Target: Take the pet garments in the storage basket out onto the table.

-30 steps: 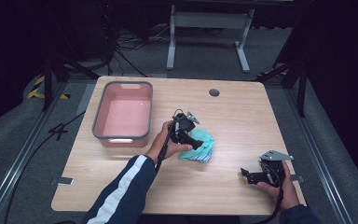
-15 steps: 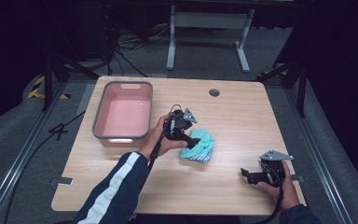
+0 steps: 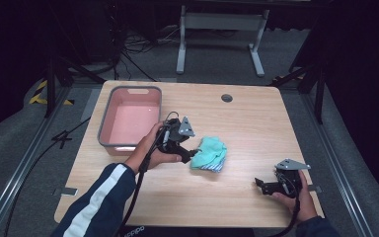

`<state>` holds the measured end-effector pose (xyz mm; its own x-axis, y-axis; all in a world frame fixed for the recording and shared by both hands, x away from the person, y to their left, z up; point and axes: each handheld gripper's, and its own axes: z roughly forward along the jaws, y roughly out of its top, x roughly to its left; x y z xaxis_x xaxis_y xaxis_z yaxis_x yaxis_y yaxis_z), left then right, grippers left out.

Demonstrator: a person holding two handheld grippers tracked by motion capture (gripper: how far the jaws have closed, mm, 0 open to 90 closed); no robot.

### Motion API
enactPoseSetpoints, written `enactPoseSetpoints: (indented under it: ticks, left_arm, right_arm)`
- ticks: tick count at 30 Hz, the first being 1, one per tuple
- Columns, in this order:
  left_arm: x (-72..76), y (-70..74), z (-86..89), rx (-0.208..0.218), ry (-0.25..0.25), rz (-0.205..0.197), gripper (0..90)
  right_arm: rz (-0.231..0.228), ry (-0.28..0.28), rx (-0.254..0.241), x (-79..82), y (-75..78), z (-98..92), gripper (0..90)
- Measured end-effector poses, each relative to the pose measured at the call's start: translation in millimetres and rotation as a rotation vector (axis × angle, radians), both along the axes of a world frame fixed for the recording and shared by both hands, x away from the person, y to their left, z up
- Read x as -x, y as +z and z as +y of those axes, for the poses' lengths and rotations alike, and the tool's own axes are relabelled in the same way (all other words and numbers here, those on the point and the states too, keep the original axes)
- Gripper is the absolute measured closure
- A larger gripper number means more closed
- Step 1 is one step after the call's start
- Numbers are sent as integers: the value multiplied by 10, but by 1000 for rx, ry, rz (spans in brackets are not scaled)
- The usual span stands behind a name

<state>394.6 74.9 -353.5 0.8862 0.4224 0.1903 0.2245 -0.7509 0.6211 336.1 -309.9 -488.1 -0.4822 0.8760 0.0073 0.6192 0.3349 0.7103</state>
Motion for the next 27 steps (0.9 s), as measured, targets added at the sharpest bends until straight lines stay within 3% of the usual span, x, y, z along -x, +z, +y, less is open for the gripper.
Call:
enactPoseSetpoints:
  ticks: [14,27]
  left_arm:
    - [286,28,464,-59,-7,-37,242]
    - [448,-176,864,-105,24,-25,242]
  right_arm:
    - [0,0,0,0,0,0,7]
    - [0,0,0,0,0,0,7]
